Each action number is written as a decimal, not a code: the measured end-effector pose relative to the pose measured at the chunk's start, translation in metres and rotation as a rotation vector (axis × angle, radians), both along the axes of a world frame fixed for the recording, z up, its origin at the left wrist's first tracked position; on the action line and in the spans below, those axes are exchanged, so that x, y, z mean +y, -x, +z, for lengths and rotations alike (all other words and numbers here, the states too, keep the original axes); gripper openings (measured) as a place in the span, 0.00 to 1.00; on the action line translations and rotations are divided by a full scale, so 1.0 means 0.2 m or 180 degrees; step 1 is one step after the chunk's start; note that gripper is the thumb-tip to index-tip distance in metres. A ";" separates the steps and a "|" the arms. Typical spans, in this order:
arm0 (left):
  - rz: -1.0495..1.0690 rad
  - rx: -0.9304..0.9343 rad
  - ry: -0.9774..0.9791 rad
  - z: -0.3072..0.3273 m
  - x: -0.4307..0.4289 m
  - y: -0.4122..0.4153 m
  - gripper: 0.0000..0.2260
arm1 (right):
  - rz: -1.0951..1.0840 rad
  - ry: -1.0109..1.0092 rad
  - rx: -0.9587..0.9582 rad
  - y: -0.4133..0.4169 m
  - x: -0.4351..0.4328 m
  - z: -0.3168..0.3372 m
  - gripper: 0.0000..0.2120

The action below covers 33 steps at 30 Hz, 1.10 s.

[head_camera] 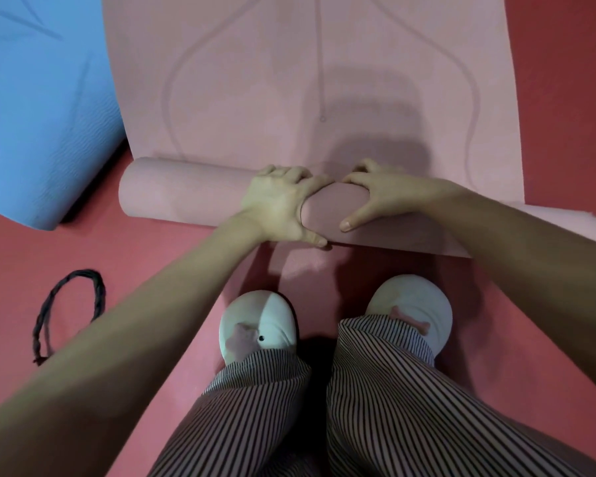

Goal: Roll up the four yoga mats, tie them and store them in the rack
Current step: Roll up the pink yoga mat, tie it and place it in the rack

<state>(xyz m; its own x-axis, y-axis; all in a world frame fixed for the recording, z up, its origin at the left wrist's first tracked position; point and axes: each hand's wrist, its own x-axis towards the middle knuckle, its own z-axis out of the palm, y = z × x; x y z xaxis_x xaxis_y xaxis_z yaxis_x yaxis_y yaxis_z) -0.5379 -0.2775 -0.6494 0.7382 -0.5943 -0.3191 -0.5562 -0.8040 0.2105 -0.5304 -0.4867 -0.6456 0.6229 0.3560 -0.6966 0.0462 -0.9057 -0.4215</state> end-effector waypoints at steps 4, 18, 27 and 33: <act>0.0021 0.0542 -0.0261 0.05 -0.04 -0.11 0.45 | 0.0046 0.0177 -0.0629 0.03 0.02 0.04 0.39; 0.0020 0.0162 0.0131 0.01 -0.02 -0.11 0.47 | -0.0150 0.0369 -0.0853 0.07 0.05 0.03 0.44; 0.0015 -0.0504 -0.0001 -0.04 -0.01 -0.06 0.51 | -0.0177 0.0111 -0.0976 0.05 0.04 0.04 0.46; 0.0069 0.0222 -0.0423 0.05 -0.07 -0.20 0.47 | -0.0114 0.0566 -0.2378 0.18 0.06 -0.04 0.38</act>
